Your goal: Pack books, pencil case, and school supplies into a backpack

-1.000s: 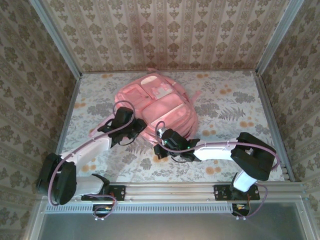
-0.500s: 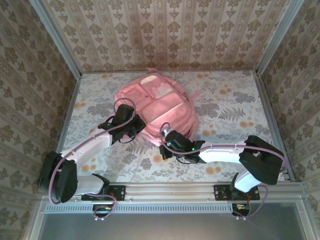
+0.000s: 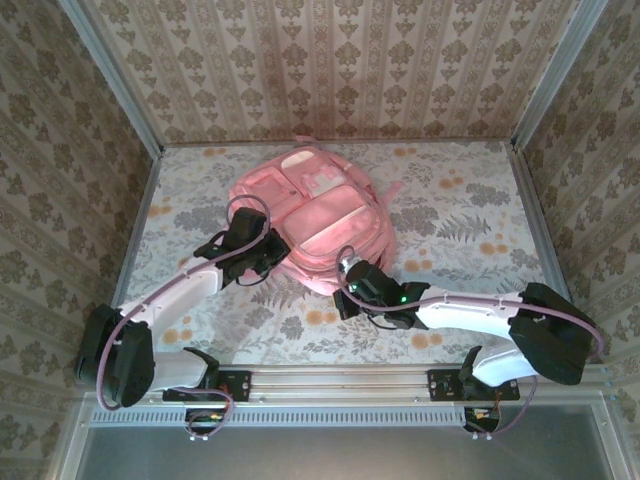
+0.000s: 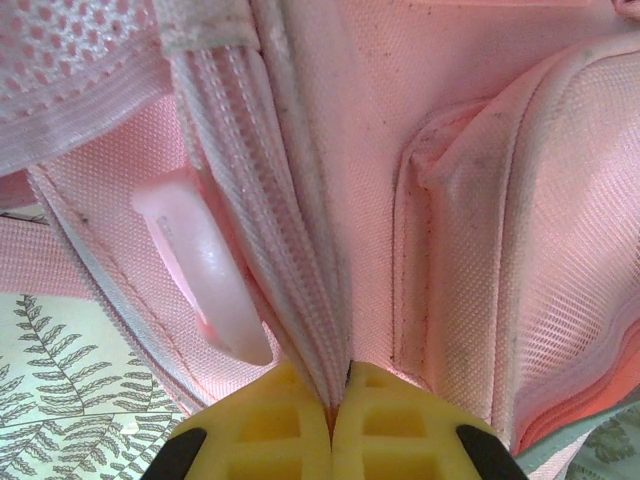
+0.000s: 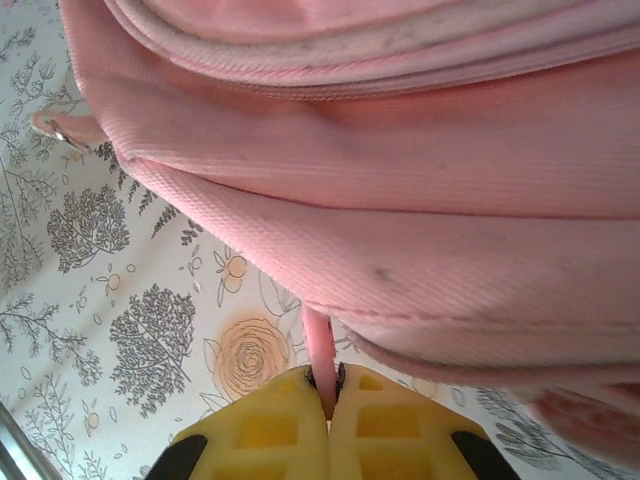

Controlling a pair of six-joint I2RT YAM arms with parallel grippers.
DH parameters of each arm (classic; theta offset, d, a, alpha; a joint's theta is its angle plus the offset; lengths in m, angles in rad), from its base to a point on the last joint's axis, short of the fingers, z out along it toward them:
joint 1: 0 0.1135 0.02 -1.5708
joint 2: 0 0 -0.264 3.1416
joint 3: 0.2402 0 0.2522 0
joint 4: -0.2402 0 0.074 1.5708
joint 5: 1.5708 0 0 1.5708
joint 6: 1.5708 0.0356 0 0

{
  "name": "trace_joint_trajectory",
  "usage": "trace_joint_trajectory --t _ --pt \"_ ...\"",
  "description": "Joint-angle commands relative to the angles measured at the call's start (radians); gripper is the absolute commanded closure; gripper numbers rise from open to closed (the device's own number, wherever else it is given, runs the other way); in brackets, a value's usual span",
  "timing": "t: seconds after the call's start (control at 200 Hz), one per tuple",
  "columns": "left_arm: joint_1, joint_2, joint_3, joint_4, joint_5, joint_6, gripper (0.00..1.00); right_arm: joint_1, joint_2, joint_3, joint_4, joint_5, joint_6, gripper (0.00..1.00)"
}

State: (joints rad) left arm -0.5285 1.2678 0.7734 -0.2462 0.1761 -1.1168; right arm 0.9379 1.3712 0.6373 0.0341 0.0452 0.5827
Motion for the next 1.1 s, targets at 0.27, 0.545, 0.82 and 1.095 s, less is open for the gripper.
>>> trace_joint_trajectory --t 0.27,0.545,0.82,1.095 --pt "0.04 -0.047 0.035 -0.064 -0.073 0.079 1.0 -0.039 -0.048 0.006 -0.168 -0.038 -0.144 1.0" --pt "0.065 -0.121 0.046 -0.203 -0.078 0.167 0.65 0.047 0.047 0.085 -0.066 -0.128 -0.133 1.0" --pt "0.065 -0.312 -0.116 -0.218 -0.026 0.129 0.52 0.063 0.11 0.092 0.005 -0.074 -0.064 1.0" --pt "-0.008 -0.35 -0.289 -0.036 -0.016 -0.019 0.4 0.032 0.077 0.014 0.056 -0.071 -0.012 1.0"
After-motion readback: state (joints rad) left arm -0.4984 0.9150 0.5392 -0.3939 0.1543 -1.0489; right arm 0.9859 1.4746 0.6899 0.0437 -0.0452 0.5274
